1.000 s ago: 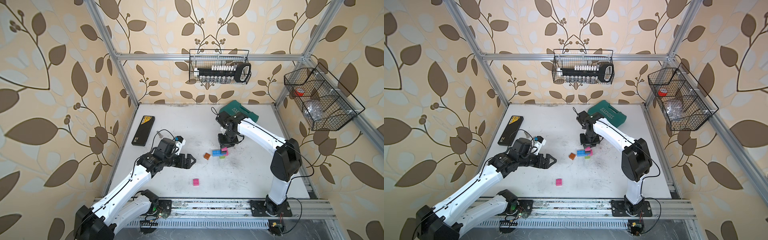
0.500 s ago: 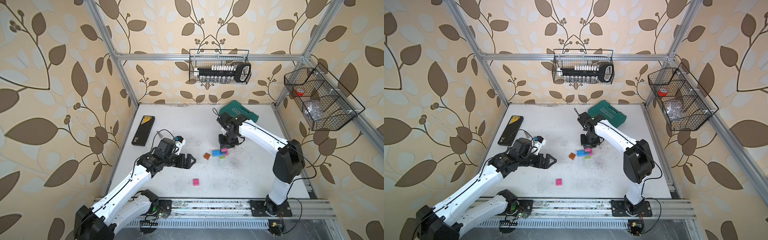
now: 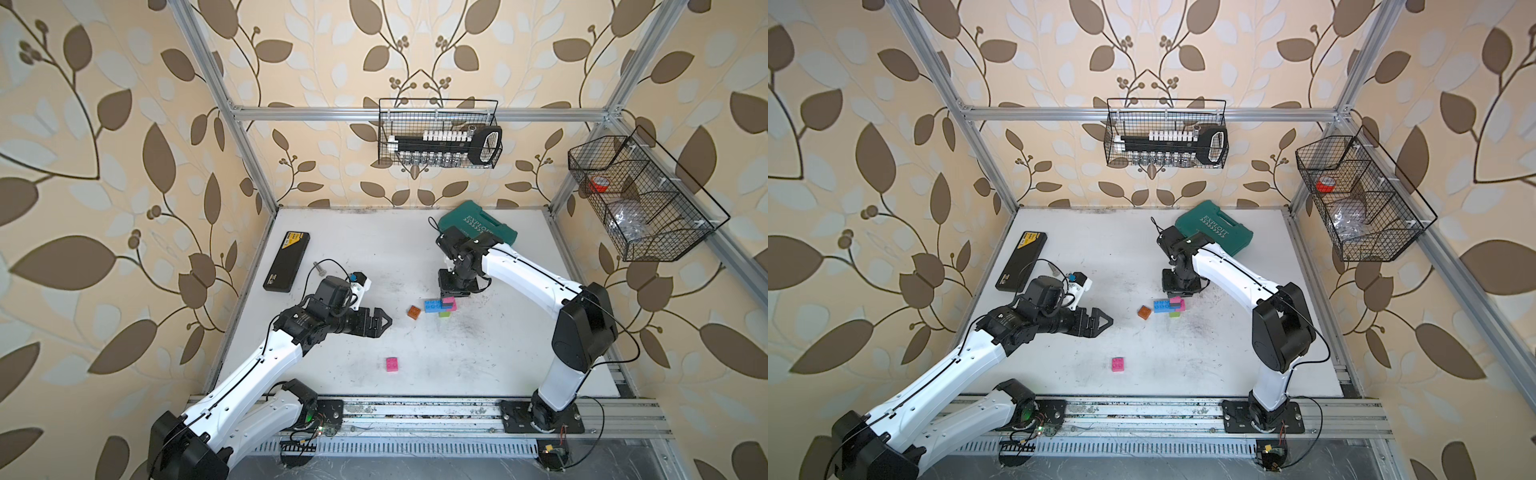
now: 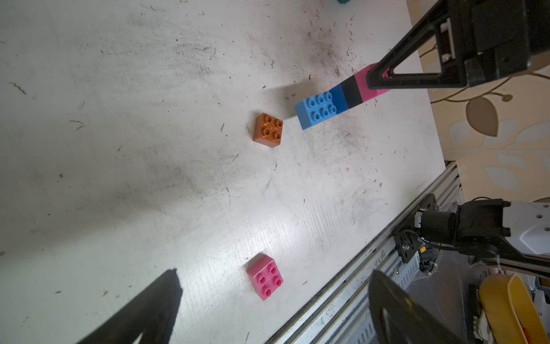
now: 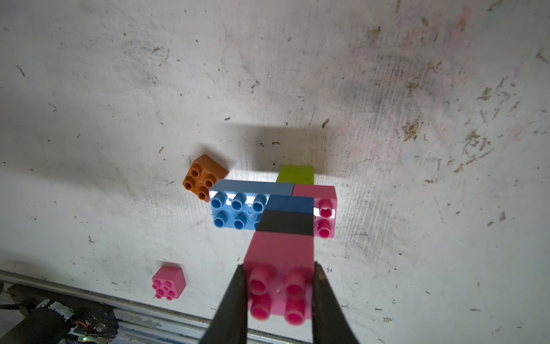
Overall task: Assemble the number 4 with lego
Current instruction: Assemble the lego brick with the lego brick.
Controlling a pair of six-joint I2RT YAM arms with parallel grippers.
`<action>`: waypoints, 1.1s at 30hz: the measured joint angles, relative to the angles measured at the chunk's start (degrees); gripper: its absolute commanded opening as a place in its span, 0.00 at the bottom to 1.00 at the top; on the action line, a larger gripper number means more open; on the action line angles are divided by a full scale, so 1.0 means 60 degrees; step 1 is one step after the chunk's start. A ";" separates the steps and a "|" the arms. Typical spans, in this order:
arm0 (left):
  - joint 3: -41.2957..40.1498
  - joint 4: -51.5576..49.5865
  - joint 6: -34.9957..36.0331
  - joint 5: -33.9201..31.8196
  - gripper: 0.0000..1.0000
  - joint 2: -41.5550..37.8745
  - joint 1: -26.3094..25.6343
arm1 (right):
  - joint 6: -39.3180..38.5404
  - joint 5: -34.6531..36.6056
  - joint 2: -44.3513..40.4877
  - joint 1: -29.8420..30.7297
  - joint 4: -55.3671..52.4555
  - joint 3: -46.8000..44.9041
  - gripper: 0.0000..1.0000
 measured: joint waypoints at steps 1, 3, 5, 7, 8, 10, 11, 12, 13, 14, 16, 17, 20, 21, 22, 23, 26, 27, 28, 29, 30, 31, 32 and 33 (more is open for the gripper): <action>0.0000 0.0000 0.0000 0.0000 0.99 0.0000 0.0000 | 0.0000 0.0018 0.0000 0.0000 0.0000 0.0000 0.12; 0.0000 0.0000 0.0004 0.0000 0.99 -0.0004 0.0000 | 0.0000 0.0044 0.0000 0.0000 0.0000 0.0000 0.13; 0.0000 0.0000 0.0000 0.0000 0.99 -0.0022 0.0000 | 0.0000 0.0047 0.0000 0.0000 0.0000 0.0000 0.15; 0.0000 -0.0004 0.0000 0.0000 0.99 -0.0055 0.0000 | 0.0000 0.0044 -0.0004 0.0000 0.0004 0.0000 0.19; 0.0000 -0.0007 0.0004 0.0000 0.99 -0.0076 0.0000 | 0.0000 0.0044 -0.0007 0.0000 0.0004 0.0000 0.20; 0.0000 -0.0007 0.0004 -0.0004 0.99 -0.0109 0.0000 | 0.0000 0.0040 -0.0007 0.0000 0.0007 0.0000 0.24; 0.0000 -0.0007 0.0000 -0.0004 0.99 -0.0124 0.0000 | 0.0000 0.0040 -0.0007 0.0000 0.0007 0.0000 0.26; 0.0000 -0.0007 0.0004 -0.0004 0.99 -0.0131 0.0000 | 0.0004 0.0040 -0.0007 0.0000 0.0007 0.0000 0.27; 0.0000 -0.0011 0.0004 -0.0007 0.99 -0.0135 0.0000 | 0.0007 0.0040 -0.0007 0.0000 0.0007 0.0000 0.28; 0.0000 -0.0007 0.0000 -0.0007 0.99 -0.0131 0.0000 | 0.0007 0.0040 -0.0007 0.0000 0.0007 0.0000 0.29; 0.0000 -0.0007 0.0004 -0.0011 0.99 -0.0135 0.0000 | 0.0011 0.0036 -0.0007 0.0000 0.0018 0.0000 0.32; 0.0000 -0.0011 0.0000 -0.0011 0.99 -0.0135 0.0000 | 0.0044 0.0040 -0.0004 0.0000 0.0025 0.0000 0.34; 0.0000 -0.0011 0.0000 -0.0015 0.99 -0.0135 0.0000 | 0.0051 0.0157 0.0193 -0.0033 -0.0091 -0.0091 0.40; 0.0000 -0.0011 0.0000 -0.0015 0.99 -0.0135 0.0000 | 0.0044 0.0182 0.0288 -0.0055 -0.0131 -0.0135 0.41; 0.0000 -0.0011 0.0000 -0.0018 0.99 -0.0135 0.0000 | 0.0033 0.0197 0.0357 -0.0058 -0.0160 -0.0160 0.42; 0.0000 -0.0011 0.0000 -0.0018 0.99 -0.0135 0.0000 | 0.0033 0.0222 0.0415 -0.0073 -0.0189 -0.0182 0.43; 0.0000 -0.0011 0.0000 -0.0022 0.99 -0.0135 0.0000 | 0.0033 0.0229 0.0441 -0.0084 -0.0233 -0.0200 0.46; 0.0000 -0.0011 0.0000 -0.0022 0.99 -0.0135 0.0000 | 0.0029 0.0226 0.0441 -0.0080 -0.0229 -0.0200 0.47; 0.0000 -0.0011 0.0000 -0.0022 0.99 -0.0135 0.0000 | 0.0029 0.0229 0.0441 -0.0080 -0.0229 -0.0200 0.48; 0.0000 -0.0011 0.0000 -0.0022 0.99 -0.0135 0.0000 | 0.0029 0.0226 0.0441 -0.0080 -0.0229 -0.0200 0.49; 0.0000 -0.0011 0.0000 -0.0025 0.99 -0.0135 0.0000 | 0.0033 0.0226 0.0433 -0.0080 -0.0229 -0.0197 0.50; 0.0000 -0.0011 0.0000 -0.0025 0.99 -0.0135 0.0000 | 0.0029 0.0226 0.0430 -0.0080 -0.0229 -0.0193 0.51; 0.0000 -0.0011 0.0000 -0.0025 0.99 -0.0135 0.0000 | 0.0022 0.0229 0.0430 -0.0080 -0.0240 -0.0182 0.51; 0.0000 -0.0011 0.0000 -0.0025 0.99 -0.0135 0.0000 | 0.0022 0.0226 0.0430 -0.0080 -0.0266 -0.0149 0.53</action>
